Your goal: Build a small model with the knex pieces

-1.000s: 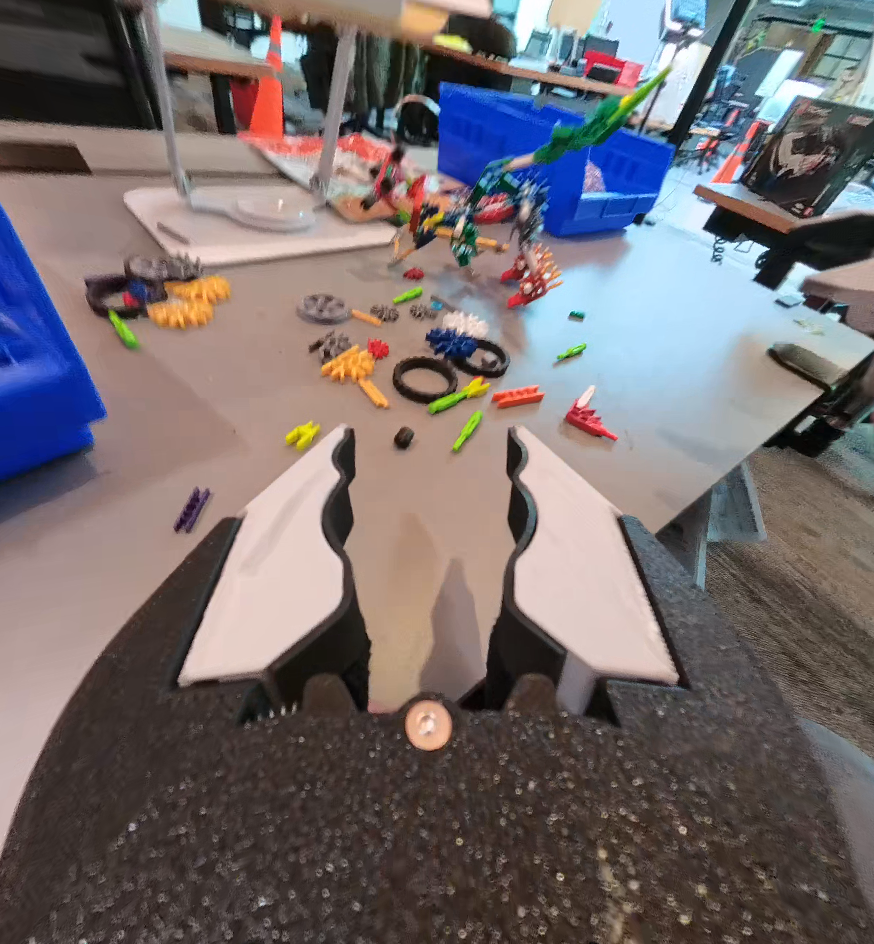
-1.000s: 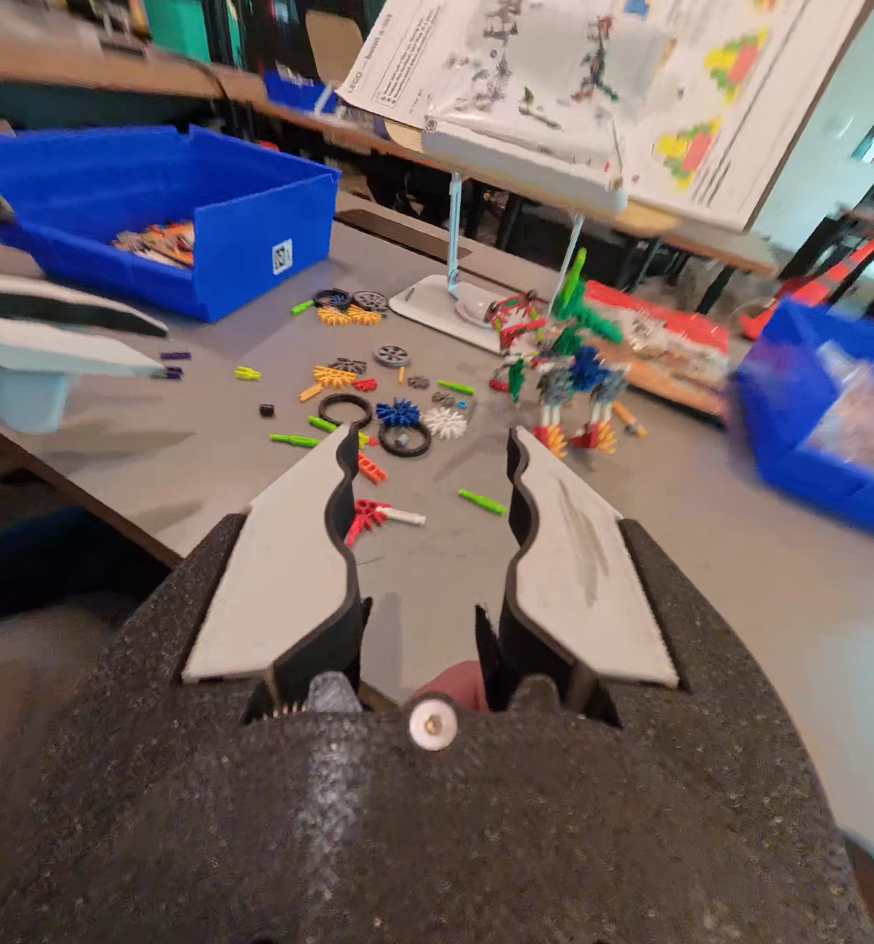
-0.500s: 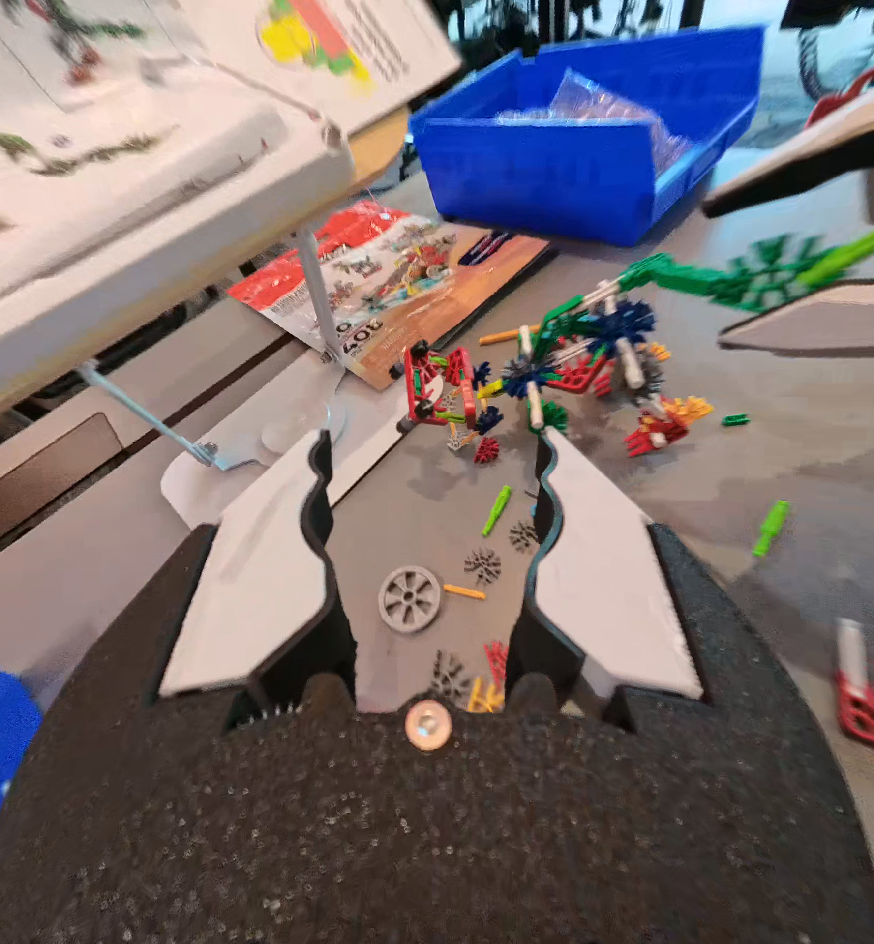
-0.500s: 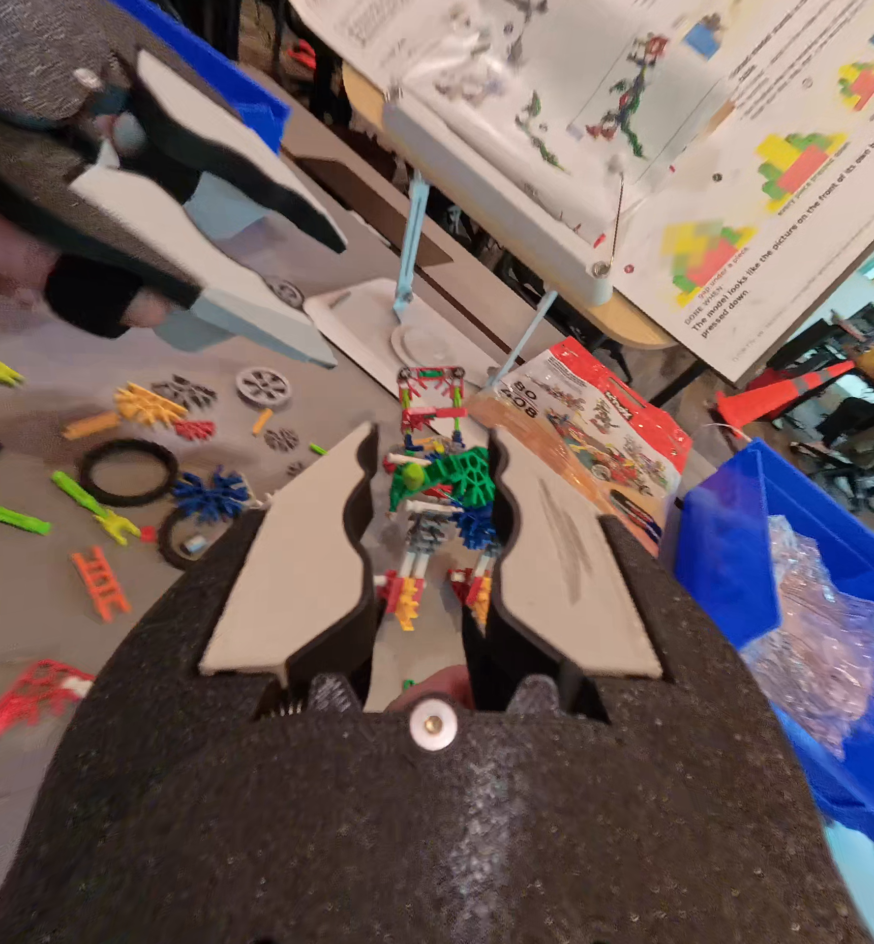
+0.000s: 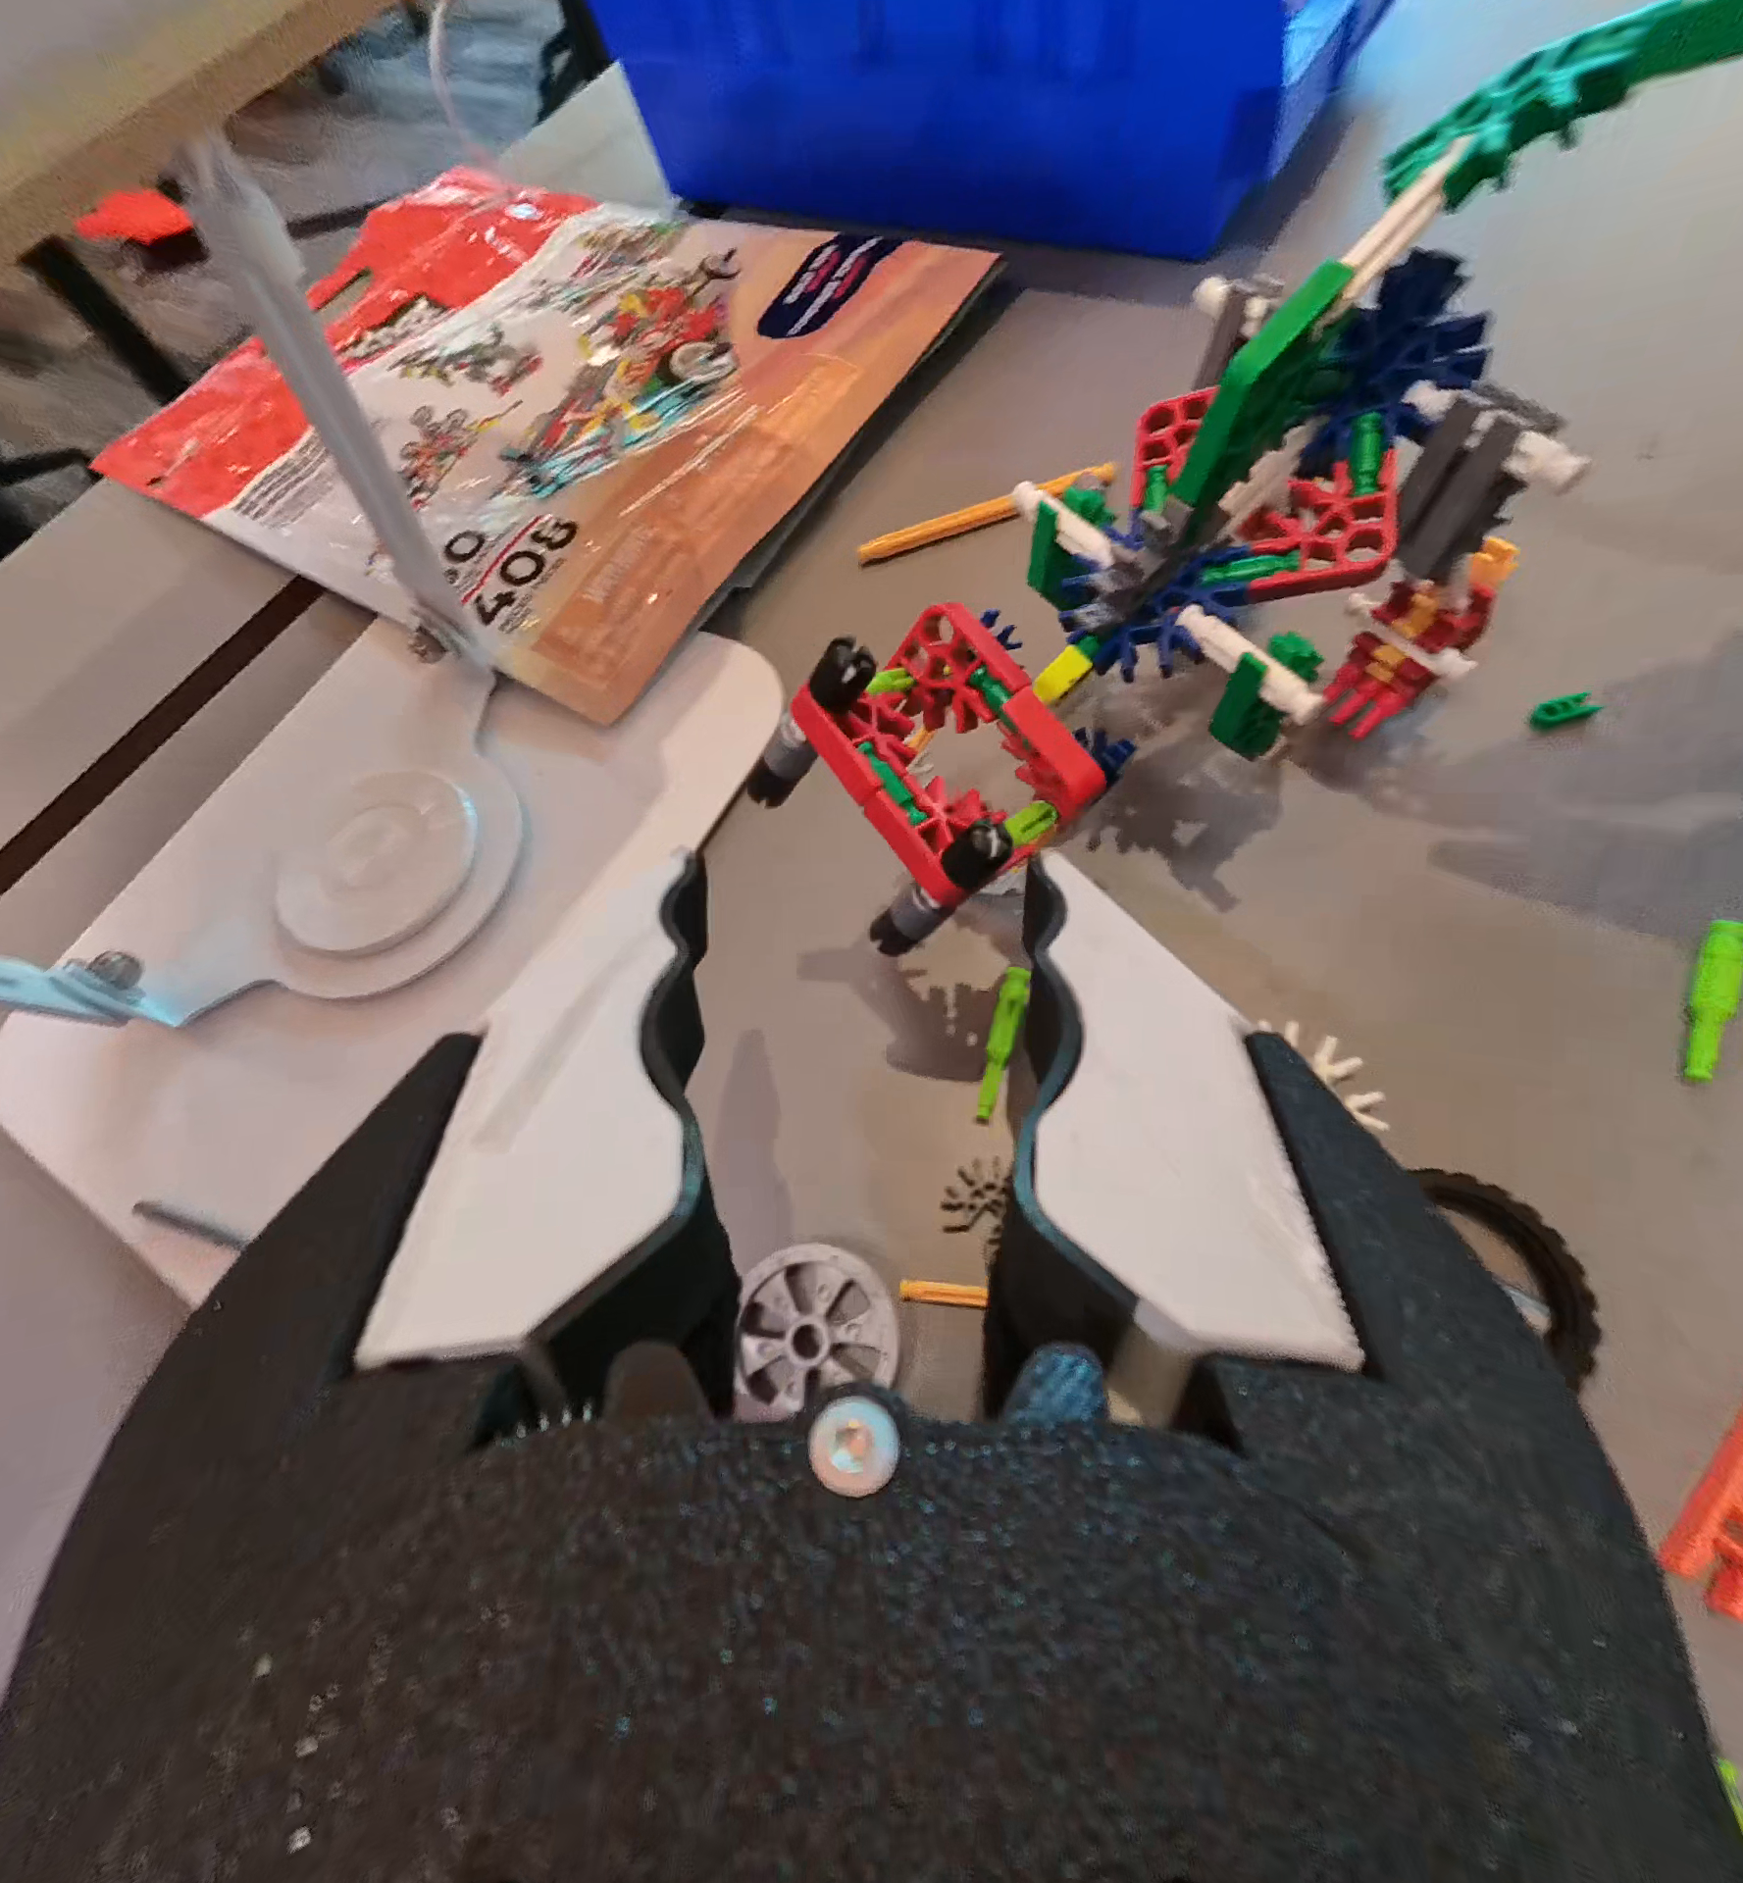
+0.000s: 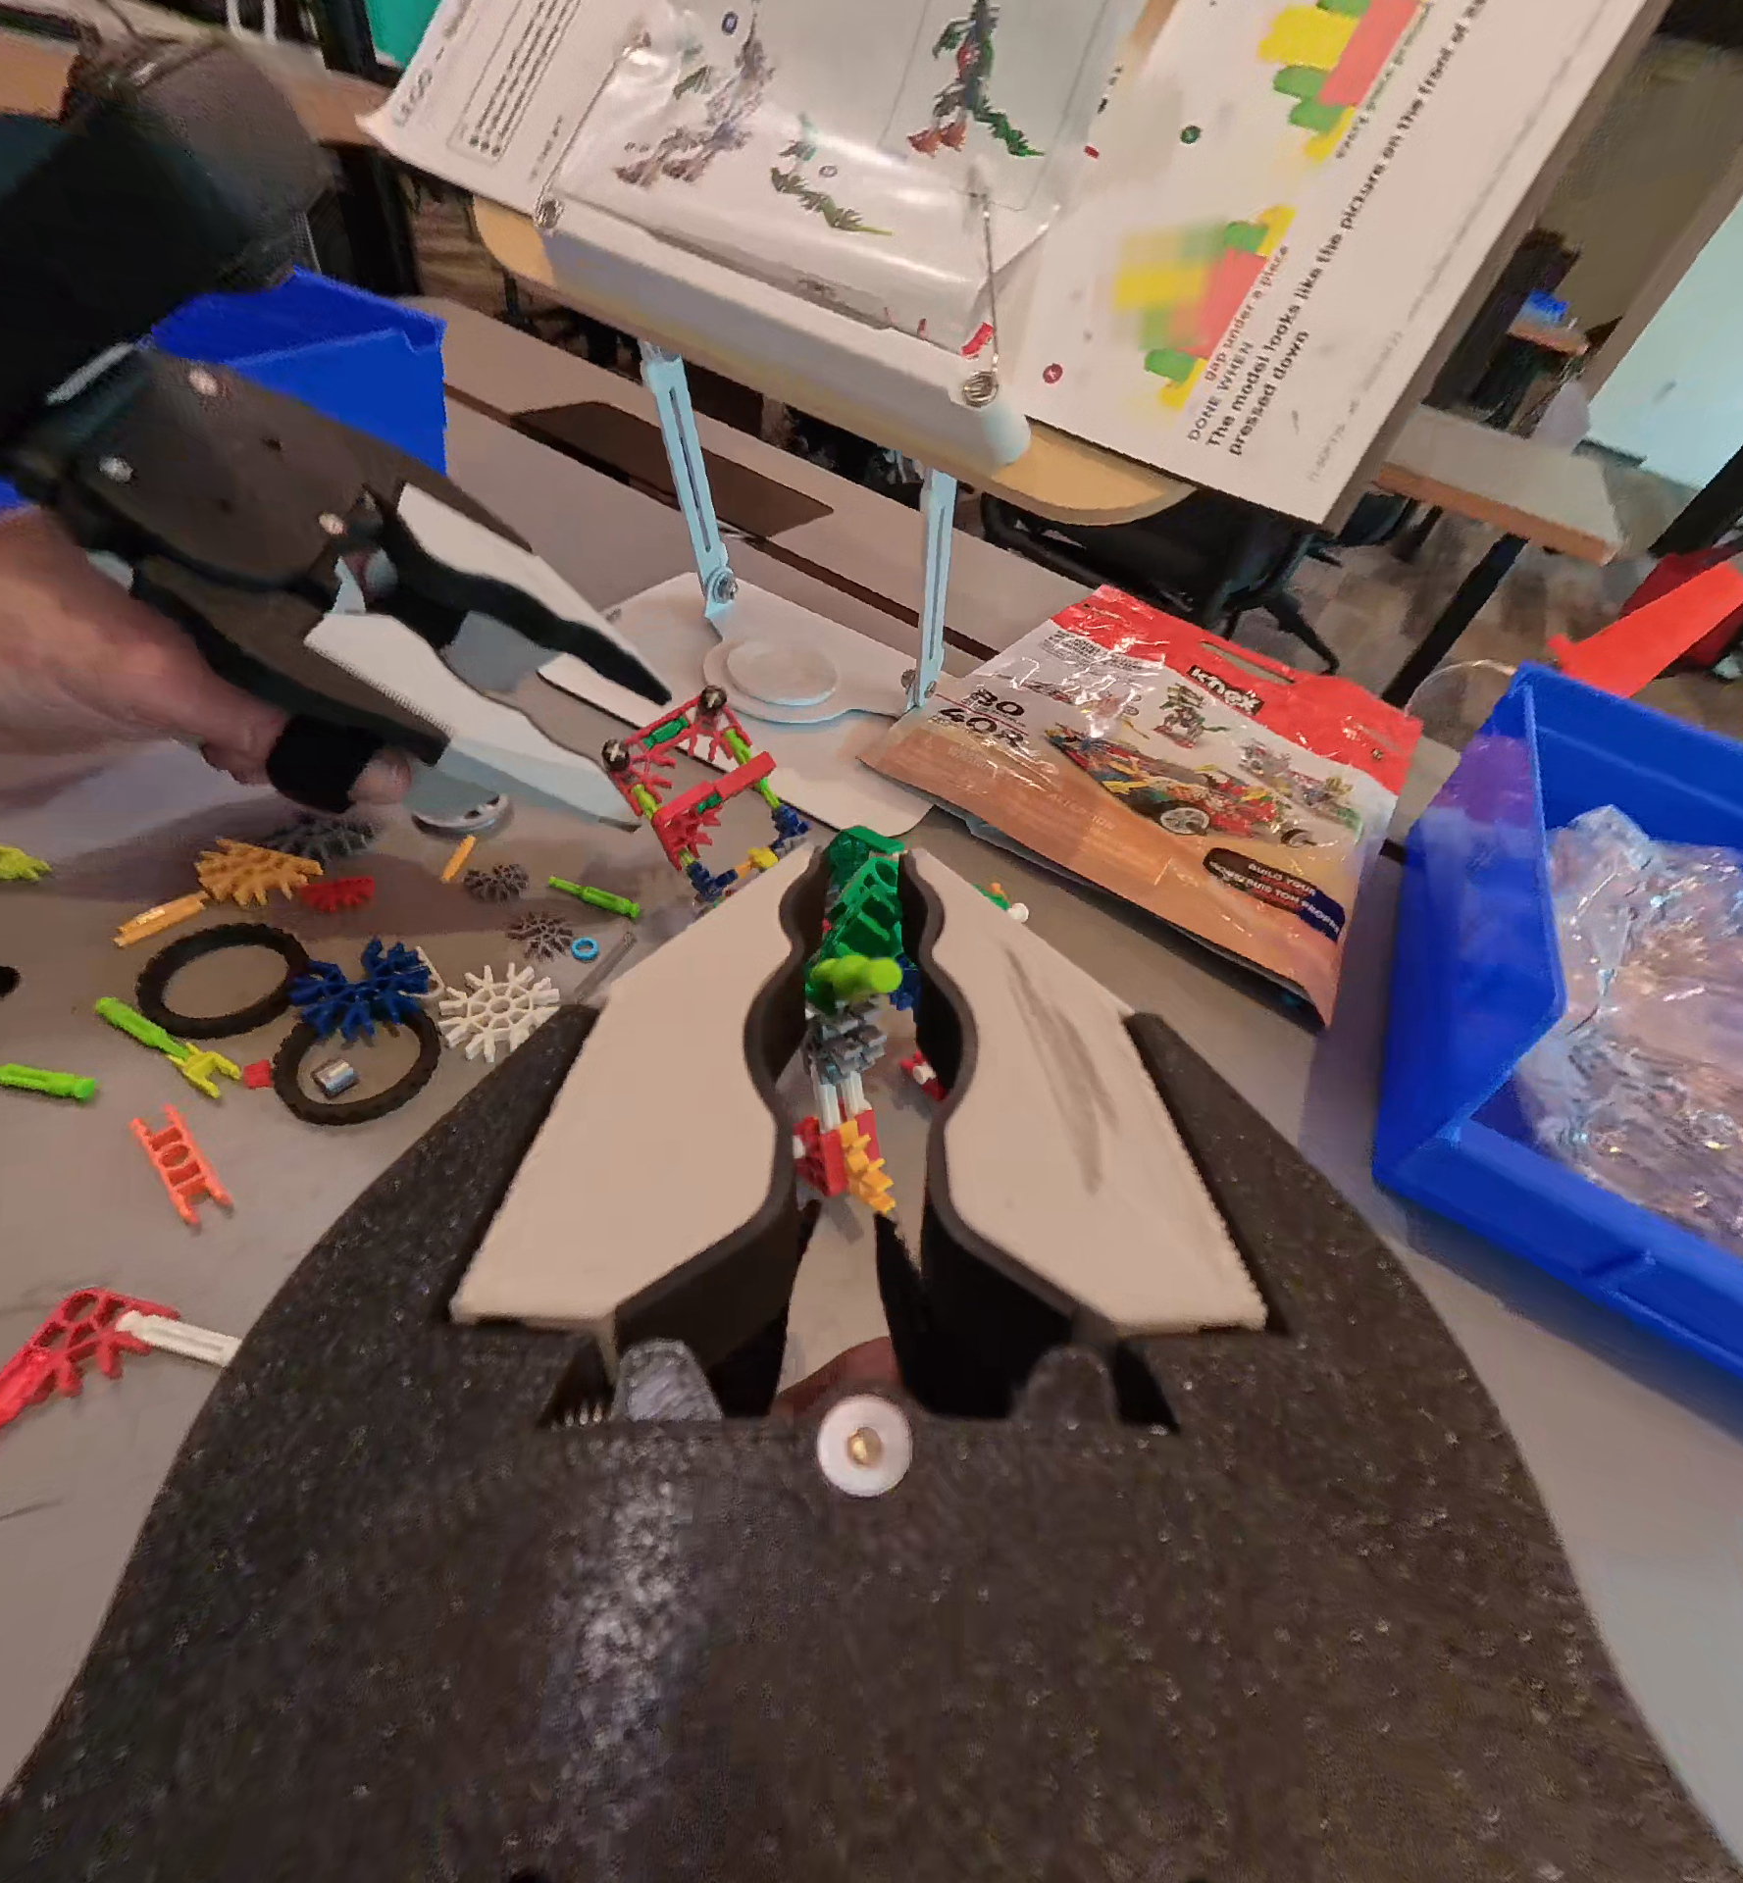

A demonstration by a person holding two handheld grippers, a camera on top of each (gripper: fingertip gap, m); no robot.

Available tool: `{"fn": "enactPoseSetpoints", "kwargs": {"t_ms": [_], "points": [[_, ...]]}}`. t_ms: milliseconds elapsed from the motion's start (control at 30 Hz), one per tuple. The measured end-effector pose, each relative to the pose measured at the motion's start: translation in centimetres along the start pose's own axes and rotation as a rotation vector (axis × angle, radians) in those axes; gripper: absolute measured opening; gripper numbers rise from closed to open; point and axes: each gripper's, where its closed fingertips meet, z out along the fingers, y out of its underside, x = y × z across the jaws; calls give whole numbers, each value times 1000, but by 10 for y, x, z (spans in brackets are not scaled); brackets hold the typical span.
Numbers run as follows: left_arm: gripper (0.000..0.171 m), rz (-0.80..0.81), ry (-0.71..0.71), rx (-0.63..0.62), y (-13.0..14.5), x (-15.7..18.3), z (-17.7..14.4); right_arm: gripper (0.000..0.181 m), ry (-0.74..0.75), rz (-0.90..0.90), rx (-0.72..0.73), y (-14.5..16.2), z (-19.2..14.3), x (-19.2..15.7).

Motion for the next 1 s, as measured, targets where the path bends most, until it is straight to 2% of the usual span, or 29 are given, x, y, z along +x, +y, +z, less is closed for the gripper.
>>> {"fn": "enactPoseSetpoints", "kwargs": {"t_ms": [67, 167, 267, 400, 633, 833, 900, 1000], "points": [[56, 6, 24, 30, -5, 6, 1, 12, -23, 64, 6, -1, -2, 9], [43, -1, 71, 7, -3, 17, 9, 12, -76, 157, 24, -1, -3, 20], [31, -3, 145, 71, -15, 29, 8, 11, -104, 225, 31, 3, -6, 31], [29, -39, 178, 92, -23, 33, 11, 11, -163, 334, 59, 7, -10, 39], [25, -84, 236, 148, -40, 44, 5, 11, -125, 282, 71, 13, -25, 54], [25, -73, 233, 122, -50, 48, 2, 11, -75, 196, -37, 35, -33, 65], [25, -63, 232, 92, -53, 49, 0, 15, -64, 169, -93, 46, -36, 69], [25, -47, 228, 65, -64, 50, -5, 23, -78, 172, -93, 49, -43, 71]]}}
